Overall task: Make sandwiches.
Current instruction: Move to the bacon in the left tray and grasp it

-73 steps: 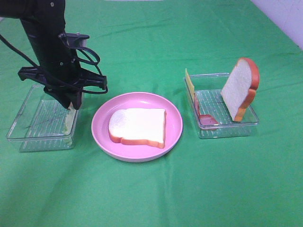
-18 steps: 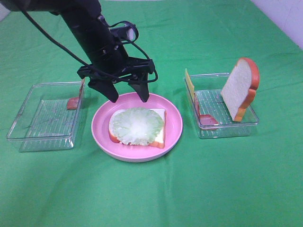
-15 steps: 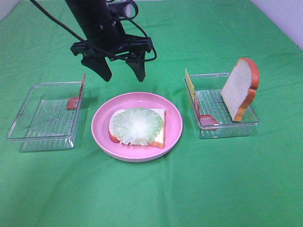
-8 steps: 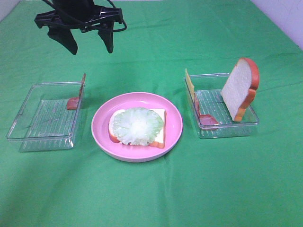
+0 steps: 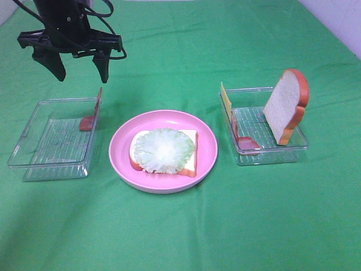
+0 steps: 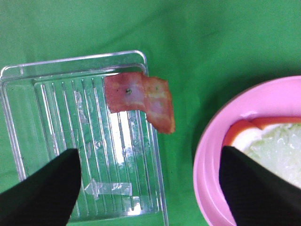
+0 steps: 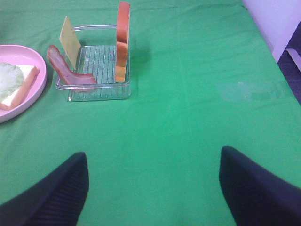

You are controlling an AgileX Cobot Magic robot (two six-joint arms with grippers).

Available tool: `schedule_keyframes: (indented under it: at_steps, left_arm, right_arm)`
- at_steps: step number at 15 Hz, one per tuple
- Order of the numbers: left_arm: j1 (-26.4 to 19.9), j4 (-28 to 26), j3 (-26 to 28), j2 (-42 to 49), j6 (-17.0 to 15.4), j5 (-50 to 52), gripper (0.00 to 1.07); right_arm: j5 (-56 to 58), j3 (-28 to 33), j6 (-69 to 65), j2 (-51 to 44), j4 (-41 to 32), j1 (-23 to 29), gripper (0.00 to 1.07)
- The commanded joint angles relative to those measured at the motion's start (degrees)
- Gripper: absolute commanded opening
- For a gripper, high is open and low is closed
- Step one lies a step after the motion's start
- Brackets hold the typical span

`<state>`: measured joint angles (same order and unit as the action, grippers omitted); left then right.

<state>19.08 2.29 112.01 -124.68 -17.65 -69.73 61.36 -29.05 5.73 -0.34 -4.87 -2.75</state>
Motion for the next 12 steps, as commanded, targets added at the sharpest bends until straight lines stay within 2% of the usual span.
schedule_keyframes:
  at_steps: [1, 4, 11, 12]
  left_arm:
    - [-0.1, 0.2, -0.5, -2.9, -0.6, -1.3, 0.76]
    - [-0.1, 0.2, -0.5, -5.2, -0.6, 0.2, 0.75]
    - [-0.1, -0.5, -0.5, -6.2, -0.6, 5.3, 0.57]
    - [-0.1, -1.0, -0.5, -6.2, -0.6, 5.6, 0.50]
  right_arm:
    - [-0.7, 0.1, 0.5, -0.8, 0.0, -0.2, 0.73]
    - [-0.7, 0.1, 0.5, -0.8, 0.0, -0.2, 0.73]
    - [-0.7, 0.1, 0.5, -0.8, 0.0, -0.2, 0.73]
    - [-0.7, 0.1, 0.5, -0.8, 0.0, -0.2, 0.73]
